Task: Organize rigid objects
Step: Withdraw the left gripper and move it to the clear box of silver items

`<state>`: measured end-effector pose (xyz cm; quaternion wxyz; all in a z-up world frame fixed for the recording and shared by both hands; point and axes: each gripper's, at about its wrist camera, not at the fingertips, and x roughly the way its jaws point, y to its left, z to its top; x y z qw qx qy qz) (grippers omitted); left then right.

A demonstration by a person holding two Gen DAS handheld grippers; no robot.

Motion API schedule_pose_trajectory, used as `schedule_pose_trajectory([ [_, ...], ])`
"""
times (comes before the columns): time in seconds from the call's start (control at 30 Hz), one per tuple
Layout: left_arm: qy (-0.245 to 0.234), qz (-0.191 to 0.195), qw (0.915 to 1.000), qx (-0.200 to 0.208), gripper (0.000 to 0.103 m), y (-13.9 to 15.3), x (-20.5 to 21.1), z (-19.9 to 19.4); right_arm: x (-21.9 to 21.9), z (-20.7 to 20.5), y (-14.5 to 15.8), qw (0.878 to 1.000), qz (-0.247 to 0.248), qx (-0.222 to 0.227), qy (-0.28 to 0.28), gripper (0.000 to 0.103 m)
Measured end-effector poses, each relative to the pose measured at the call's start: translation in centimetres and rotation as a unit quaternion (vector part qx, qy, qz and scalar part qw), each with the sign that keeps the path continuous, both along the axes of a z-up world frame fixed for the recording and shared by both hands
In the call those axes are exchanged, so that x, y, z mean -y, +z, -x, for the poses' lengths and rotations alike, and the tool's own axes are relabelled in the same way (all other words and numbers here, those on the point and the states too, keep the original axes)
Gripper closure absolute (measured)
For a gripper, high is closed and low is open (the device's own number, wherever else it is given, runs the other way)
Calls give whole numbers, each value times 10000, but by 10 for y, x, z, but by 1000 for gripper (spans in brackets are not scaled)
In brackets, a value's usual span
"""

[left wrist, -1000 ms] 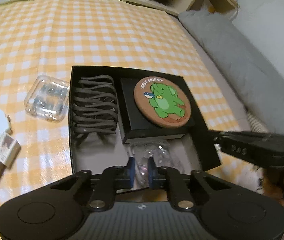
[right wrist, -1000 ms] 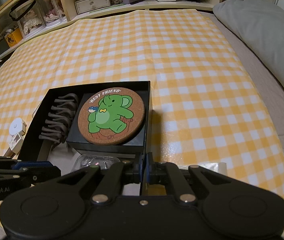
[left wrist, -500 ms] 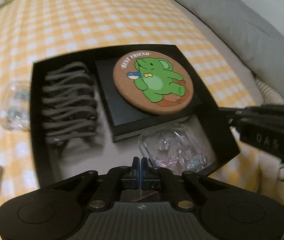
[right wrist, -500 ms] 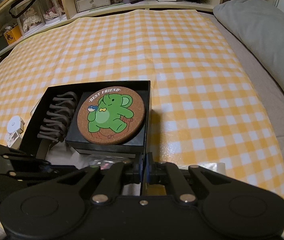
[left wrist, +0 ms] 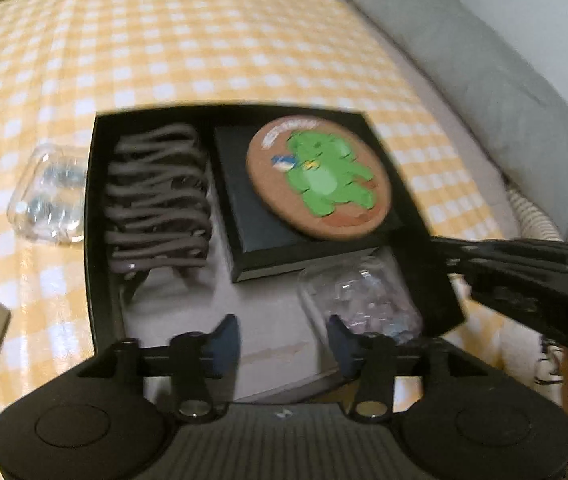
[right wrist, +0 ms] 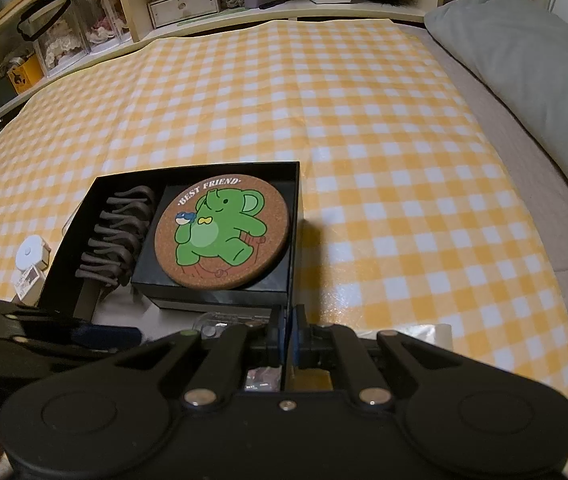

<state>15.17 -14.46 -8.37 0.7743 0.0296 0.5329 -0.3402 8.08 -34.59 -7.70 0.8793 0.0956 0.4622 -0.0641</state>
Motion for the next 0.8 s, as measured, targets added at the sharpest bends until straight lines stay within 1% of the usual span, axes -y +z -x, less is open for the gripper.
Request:
schedule_pose_trajectory([
  [0.07, -119, 60, 9998, 176, 41, 13, -2, 6, 0, 0, 0, 10000, -1, 1, -3, 98],
  [0.1, -164, 41, 9994, 305, 36, 19, -2, 10, 1, 0, 0, 10000, -10, 5, -4, 99],
  [0.13, -202, 33, 9989, 432, 28, 25, -1, 12, 0, 0, 0, 10000, -3, 2, -3, 99],
  [0.2, -276, 58, 9975, 650, 19, 36, -3, 18, 0, 0, 0, 10000, 1, 2, -2, 98],
  [0.33, -266, 116, 9956, 886, 9, 52, -9, 24, 0, 0, 0, 10000, 0, 4, -6, 98],
  [0.47, -78, 186, 9938, 1093, 4, 67, -22, 23, 0, 0, 0, 10000, 1, 6, -4, 98],
  [0.57, 175, 371, 9909, 1279, 1, 80, -36, 19, 0, 1, 0, 10000, 4, 5, -1, 98],
  [0.67, 516, 512, 9846, 1591, 0, 89, -50, 11, 0, 1, 0, 10000, 5, 5, -3, 98],
  [0.8, 996, 515, 9771, 1809, 0, 96, -70, -8, 1, 1, 0, 10000, -4, 8, -5, 98],
])
